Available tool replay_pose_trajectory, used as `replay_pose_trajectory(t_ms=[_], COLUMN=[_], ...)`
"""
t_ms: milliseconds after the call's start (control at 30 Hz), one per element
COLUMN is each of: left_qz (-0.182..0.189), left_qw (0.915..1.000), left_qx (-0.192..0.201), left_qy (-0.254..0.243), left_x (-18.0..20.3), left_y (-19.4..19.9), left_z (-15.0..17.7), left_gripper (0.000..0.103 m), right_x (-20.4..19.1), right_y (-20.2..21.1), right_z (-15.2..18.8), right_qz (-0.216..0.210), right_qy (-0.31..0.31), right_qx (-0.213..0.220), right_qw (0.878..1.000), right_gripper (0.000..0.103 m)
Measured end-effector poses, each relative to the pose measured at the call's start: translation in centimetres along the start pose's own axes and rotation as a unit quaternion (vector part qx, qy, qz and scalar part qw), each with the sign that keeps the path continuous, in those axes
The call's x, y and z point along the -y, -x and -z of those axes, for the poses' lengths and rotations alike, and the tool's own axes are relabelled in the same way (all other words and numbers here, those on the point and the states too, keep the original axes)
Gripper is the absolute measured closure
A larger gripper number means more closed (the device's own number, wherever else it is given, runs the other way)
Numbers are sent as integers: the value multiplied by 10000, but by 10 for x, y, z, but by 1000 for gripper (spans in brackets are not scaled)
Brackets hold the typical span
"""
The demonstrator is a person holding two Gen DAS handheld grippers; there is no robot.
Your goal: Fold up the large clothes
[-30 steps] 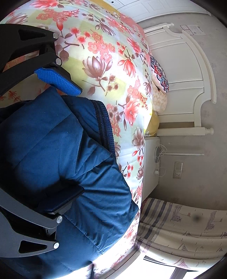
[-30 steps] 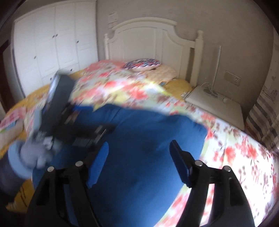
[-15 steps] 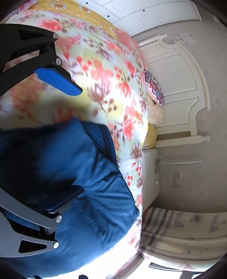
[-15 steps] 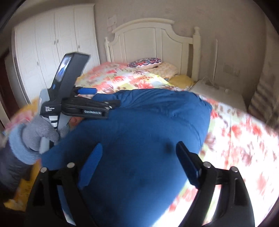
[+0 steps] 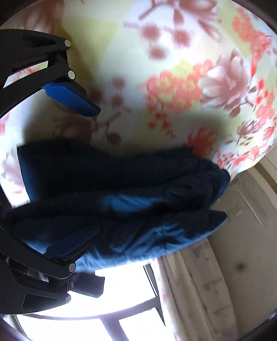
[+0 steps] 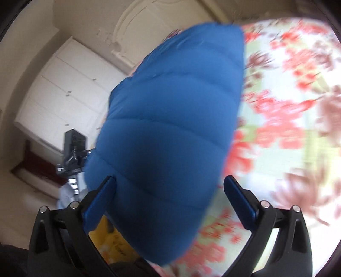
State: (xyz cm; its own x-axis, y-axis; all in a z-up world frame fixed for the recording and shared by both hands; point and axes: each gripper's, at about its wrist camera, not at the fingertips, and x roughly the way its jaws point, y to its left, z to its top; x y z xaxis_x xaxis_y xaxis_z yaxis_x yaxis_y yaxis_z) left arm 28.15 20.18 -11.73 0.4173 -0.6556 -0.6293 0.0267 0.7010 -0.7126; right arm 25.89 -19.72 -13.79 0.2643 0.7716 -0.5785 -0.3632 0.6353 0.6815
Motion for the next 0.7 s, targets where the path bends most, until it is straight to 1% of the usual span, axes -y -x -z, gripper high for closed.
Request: replay_pose_trajectory(t_ms=[67, 167, 233, 267, 300, 333, 367, 400, 433, 467, 500, 567, 633, 700], left_qz=[178, 234, 558, 645, 711, 808, 838, 798, 781, 771, 777, 866, 1111, 1272], left_qw=[9998, 9996, 9980, 9974, 9969, 9962, 9961, 9966, 9967, 9962, 9958, 9940, 9912, 9891], left_qx=[-104, -140, -310, -324, -336, -325, -273, -165, -97, 2, 62, 192, 220, 126], left_qy=[-17, -37, 13, -24, -32, 12, 9, -98, -213, -398, -487, -638, -687, -727], left_x=[2, 8, 8, 10, 11, 13, 15, 22, 30, 43, 51, 71, 88, 104], left_y=[-14, -32, -47, -50, -53, -56, -56, -55, -54, -57, -61, -76, -98, -126], left_z=[-3, -9, -15, -16, -17, -16, -17, -17, -17, -19, -22, -34, -52, -72], left_gripper=[4, 4, 4, 5, 8, 13, 23, 32, 35, 39, 40, 40, 40, 40], right_x=[0, 2, 8, 7, 5, 4, -1, -6, -7, -9, -11, -15, -15, -8], right_y=[-8, -14, -17, -17, -18, -15, -12, -7, -1, 7, 14, 26, 46, 66], right_z=[-4, -7, -11, -11, -10, -10, -6, -2, -1, 1, 0, -5, -18, -30], right_qz=[-15, -150, -258, -275, -276, -265, -205, -52, 31, 105, 198, 449, 695, 917], right_qy=[-39, -115, -180, -155, -88, -5, 146, 369, 494, 655, 789, 1022, 1179, 1204], right_qx=[-71, -199, -235, -202, -138, -47, 91, 313, 484, 744, 905, 1164, 1471, 1700], right_qw=[10000, 9996, 9992, 9993, 9995, 9996, 9996, 9988, 9976, 9950, 9926, 9869, 9796, 9737], right_gripper=[2, 2, 2, 2, 2, 2, 9, 19, 25, 32, 37, 41, 42, 42])
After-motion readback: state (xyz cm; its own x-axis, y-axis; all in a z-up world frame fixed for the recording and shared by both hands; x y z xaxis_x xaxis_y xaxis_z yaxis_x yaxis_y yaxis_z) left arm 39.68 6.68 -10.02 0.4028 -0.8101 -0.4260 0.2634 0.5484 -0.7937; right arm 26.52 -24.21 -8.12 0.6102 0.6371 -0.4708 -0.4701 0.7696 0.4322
